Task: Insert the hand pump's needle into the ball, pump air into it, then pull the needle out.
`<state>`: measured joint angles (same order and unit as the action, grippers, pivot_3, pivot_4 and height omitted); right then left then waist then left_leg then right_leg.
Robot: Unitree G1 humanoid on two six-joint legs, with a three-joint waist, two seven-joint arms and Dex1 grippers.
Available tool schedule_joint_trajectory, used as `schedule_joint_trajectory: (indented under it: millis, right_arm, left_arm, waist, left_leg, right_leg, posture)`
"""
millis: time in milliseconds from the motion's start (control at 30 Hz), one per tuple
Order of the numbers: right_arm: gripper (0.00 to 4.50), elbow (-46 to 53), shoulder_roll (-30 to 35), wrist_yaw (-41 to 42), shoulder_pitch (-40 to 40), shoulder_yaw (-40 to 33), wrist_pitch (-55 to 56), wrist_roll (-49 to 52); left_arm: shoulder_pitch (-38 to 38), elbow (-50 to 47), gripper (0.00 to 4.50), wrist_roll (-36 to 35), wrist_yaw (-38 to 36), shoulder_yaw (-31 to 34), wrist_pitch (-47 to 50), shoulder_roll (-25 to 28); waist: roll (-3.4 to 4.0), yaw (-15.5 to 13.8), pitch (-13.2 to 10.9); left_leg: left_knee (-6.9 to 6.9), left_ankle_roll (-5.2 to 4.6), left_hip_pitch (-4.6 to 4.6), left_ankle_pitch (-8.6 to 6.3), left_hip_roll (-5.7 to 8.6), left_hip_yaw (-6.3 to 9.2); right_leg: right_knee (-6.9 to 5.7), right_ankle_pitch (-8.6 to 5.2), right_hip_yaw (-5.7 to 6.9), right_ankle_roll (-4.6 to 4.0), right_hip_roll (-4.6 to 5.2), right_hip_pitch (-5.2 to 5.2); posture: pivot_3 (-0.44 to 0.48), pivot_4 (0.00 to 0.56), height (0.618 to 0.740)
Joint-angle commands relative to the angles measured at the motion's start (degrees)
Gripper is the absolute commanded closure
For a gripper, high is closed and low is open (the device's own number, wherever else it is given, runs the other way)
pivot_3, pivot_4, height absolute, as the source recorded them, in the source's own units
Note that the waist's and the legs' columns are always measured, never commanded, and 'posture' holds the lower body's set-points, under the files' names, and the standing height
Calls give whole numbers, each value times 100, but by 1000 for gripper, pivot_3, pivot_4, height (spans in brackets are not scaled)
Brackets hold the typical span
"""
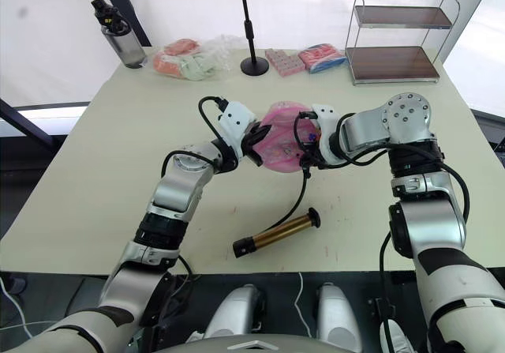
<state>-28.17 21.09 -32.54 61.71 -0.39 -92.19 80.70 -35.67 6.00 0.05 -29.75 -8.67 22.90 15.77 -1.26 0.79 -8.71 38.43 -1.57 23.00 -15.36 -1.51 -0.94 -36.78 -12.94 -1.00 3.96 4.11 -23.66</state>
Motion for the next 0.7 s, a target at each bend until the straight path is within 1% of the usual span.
schedule_joint_trajectory:
  millis: [33,700]
  right_arm:
    - [4149,-10,-8,-223,146,-184,-31,242]
    - [4149,-74,65,-740,-14,-149,-31,688]
  left_arm:
    - [72,-119,4405,44,-6,-131,37,-31]
    - [38,-9,4405,84,-28,-94,-4,-9]
  waist:
    - [0,1,0]
    - [0,2,0]
  left_leg:
    - [0,0,0,0,0,0]
    - [-3,0,1,0,0,0]
  right_leg:
    - [0,0,0,0,0,0]
    - [3,0,1,0,0,0]
  posture:
    - [0,150,740]
    - [0,150,740]
